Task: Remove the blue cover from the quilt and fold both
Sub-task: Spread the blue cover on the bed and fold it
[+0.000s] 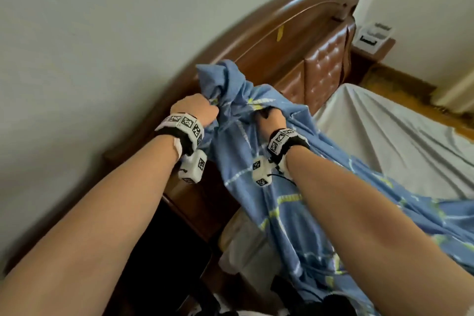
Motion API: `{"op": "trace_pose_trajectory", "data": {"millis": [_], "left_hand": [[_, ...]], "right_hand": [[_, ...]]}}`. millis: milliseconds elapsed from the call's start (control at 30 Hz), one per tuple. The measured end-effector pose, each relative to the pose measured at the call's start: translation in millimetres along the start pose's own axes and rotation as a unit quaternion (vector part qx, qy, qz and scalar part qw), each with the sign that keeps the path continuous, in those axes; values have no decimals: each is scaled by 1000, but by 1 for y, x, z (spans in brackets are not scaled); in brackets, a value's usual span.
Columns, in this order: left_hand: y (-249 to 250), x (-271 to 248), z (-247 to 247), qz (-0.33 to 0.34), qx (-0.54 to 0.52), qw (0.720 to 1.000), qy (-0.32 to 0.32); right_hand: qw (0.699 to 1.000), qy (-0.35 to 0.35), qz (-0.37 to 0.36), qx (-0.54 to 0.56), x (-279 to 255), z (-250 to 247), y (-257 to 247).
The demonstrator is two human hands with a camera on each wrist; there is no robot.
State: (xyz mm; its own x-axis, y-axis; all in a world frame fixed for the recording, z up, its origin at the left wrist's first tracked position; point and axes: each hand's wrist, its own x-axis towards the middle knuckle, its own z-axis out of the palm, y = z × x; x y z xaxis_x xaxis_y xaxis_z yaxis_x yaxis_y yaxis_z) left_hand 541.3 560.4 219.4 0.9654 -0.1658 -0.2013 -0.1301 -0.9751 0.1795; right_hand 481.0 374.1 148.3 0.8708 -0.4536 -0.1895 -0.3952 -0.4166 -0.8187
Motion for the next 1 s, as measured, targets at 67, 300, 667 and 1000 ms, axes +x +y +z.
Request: {"op": "trace_pose_trajectory", "data": {"millis": [67, 300, 667, 1000], "left_hand": [[2, 9, 6, -14, -101, 993, -54], [90, -16, 101, 63, -132, 972, -186], [287, -171, 288, 367, -7, 856, -364], [320, -297, 534, 327, 162, 837, -407]], "right_hand": [[999, -35, -26, 20, -16, -1, 17], [991, -4, 123, 52, -77, -53, 158], [902, 105, 417, 42, -276, -187, 392], [882, -80, 464, -24, -345, -164, 586]]}}
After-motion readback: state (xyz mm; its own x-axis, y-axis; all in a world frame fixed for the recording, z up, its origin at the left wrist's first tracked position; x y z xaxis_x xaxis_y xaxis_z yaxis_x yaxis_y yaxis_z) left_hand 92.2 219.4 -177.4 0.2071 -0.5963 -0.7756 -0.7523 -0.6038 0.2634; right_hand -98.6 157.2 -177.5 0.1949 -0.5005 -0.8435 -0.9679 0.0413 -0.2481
